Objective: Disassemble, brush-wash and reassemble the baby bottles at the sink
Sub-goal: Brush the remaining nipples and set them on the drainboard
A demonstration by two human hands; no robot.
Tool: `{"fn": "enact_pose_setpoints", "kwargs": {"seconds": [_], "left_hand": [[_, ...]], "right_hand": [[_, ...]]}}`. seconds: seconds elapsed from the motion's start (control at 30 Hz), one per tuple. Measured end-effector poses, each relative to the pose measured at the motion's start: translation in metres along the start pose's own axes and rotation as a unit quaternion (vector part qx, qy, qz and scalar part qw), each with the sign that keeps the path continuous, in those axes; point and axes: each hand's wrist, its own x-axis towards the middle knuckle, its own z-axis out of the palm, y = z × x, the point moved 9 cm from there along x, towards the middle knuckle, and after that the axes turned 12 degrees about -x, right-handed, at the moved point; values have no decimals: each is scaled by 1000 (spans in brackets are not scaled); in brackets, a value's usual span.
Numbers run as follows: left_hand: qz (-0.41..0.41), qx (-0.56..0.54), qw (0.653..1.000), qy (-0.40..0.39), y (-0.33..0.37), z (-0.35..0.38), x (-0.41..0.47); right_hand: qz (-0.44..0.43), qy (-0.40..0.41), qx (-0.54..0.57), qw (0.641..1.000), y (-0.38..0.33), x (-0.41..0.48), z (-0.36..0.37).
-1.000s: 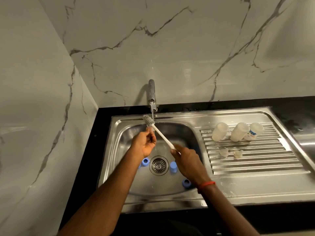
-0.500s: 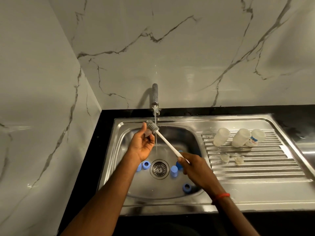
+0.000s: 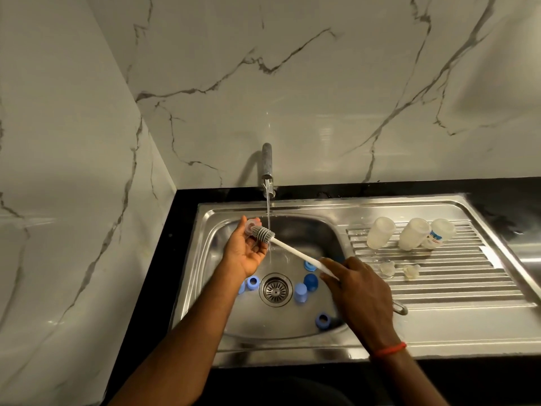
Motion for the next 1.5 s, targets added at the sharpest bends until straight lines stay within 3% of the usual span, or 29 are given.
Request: {"fn": "enact_pose_setpoints", "kwargs": {"seconds": [0.17, 0.37, 0.47, 0.53, 0.57, 0.6, 0.67, 0.7, 0.73, 0.77, 0.83, 0.87, 0.93, 1.03, 1.1, 1.13, 1.17, 1.2, 1.23, 1.27, 1.3, 1.33, 1.4, 1.5], "left_hand": [[43, 36, 998, -14, 5, 2, 3], [87, 21, 995, -45, 14, 6, 5], [71, -12, 995, -75, 11, 13, 0], [64, -10, 993, -94, 11, 19, -2], [62, -6, 993, -103, 11, 21, -3], [58, -3, 992, -108, 10, 21, -4], [40, -3, 993, -113, 6, 16, -4], [27, -6, 993, -113, 4, 13, -3], [16, -8, 994, -111, 3, 10, -2], [7, -10, 994, -109, 2, 8, 0], [-4, 11, 995, -95, 6, 6, 3], [-6, 32, 996, -83, 8, 5, 5], [-12, 56, 996, -68, 9, 9, 5], [-25, 26, 998, -54, 4, 15, 6], [-35, -7, 997, -69, 1, 19, 9], [-43, -21, 995, -85, 0, 21, 9], [-52, -34, 992, -109, -1, 25, 8], [-64, -43, 988, -135, -2, 28, 7], [-75, -52, 983, -161, -3, 30, 5], [-81, -59, 978, -181, -3, 32, 4], [-84, -64, 975, -194, -4, 34, 3], [-83, -63, 975, -196, -4, 35, 2], [-70, -57, 982, -167, -6, 33, 6], [-46, -56, 993, -96, -8, 26, 15]], "right_hand": [[-28, 36, -79, 996, -9, -2, -4], [-13, 88, -94, 992, -17, -5, -12], [-1, 32, -69, 997, -19, -1, -1], [26, -75, 39, 996, -22, -3, 20], [57, -157, 146, 975, -24, -6, 34], [110, -242, 285, 921, -27, -10, 47], [238, -378, 501, 741, -39, -32, 67], [268, -403, 545, 685, -43, -39, 69], [273, -400, 547, 683, -43, -40, 69], [257, -375, 514, 727, -39, -37, 67], [187, -282, 325, 883, -25, -28, 51], [145, -224, 208, 941, -24, -24, 38], [78, -109, 21, 991, -35, -21, 13], [15, 5, -77, 997, -56, -21, -2], [17, -22, -39, 999, -58, -17, 5], [46, -76, 48, 995, -55, -15, 14], [95, -159, 183, 966, -51, -14, 26], [167, -246, 348, 889, -50, -20, 41], [238, -320, 479, 782, -55, -31, 53], [277, -363, 547, 702, -60, -38, 58], [283, -381, 560, 679, -60, -40, 59], [271, -383, 547, 693, -57, -38, 57], [236, -363, 486, 760, -47, -31, 50], [124, -267, 282, 913, -38, -17, 29]]}}
